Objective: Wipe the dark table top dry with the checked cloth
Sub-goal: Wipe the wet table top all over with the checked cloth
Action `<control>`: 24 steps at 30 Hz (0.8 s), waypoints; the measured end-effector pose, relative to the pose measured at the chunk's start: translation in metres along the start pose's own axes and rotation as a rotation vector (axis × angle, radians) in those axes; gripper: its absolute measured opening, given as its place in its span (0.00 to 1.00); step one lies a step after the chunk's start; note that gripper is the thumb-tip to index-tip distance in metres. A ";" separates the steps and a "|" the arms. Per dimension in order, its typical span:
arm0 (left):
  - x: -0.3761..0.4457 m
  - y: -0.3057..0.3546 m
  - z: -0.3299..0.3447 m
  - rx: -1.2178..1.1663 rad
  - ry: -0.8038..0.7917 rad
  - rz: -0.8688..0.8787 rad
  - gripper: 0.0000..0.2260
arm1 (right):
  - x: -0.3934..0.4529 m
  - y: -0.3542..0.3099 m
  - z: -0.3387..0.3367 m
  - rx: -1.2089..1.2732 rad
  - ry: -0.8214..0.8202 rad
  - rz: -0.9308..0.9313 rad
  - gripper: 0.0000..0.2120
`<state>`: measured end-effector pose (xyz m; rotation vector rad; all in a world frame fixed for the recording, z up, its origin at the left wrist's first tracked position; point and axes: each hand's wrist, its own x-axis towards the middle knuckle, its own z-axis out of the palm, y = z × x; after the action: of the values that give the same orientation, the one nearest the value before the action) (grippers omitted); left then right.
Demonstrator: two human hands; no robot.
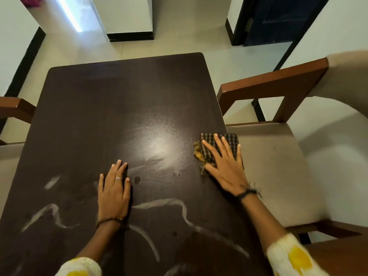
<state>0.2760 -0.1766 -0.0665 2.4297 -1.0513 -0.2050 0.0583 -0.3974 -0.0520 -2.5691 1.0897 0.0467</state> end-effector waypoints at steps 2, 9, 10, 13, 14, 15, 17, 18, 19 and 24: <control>0.000 0.000 0.001 0.001 0.002 -0.001 0.19 | -0.036 -0.002 0.008 -0.016 -0.027 0.026 0.30; 0.000 0.002 0.001 0.005 0.011 0.000 0.18 | -0.045 0.000 0.005 -0.024 -0.040 0.045 0.30; 0.000 0.002 0.000 0.005 0.011 -0.002 0.18 | -0.039 0.001 0.003 -0.021 -0.045 0.038 0.30; -0.001 0.001 0.001 -0.013 0.006 -0.001 0.18 | -0.015 -0.001 -0.003 -0.010 -0.044 0.085 0.31; -0.001 0.000 0.001 -0.021 0.006 -0.002 0.19 | -0.010 -0.005 -0.004 -0.025 -0.039 0.113 0.31; 0.000 -0.001 0.001 -0.023 0.006 -0.004 0.19 | -0.007 -0.010 -0.003 -0.042 -0.032 0.139 0.32; 0.000 -0.001 0.002 -0.020 0.011 -0.001 0.19 | -0.008 -0.025 0.003 -0.056 -0.010 0.169 0.32; 0.001 -0.001 0.002 -0.020 0.012 0.001 0.19 | -0.009 -0.036 0.007 -0.066 0.002 0.163 0.32; 0.001 -0.001 0.002 -0.016 0.014 0.004 0.19 | -0.010 -0.050 0.012 -0.074 0.014 0.141 0.33; 0.000 -0.002 -0.002 -0.076 0.013 0.008 0.19 | -0.009 -0.137 0.040 -0.059 -0.009 -0.029 0.33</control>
<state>0.2780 -0.1752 -0.0657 2.3556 -1.0293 -0.2225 0.1528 -0.2900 -0.0464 -2.6341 1.0623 0.0849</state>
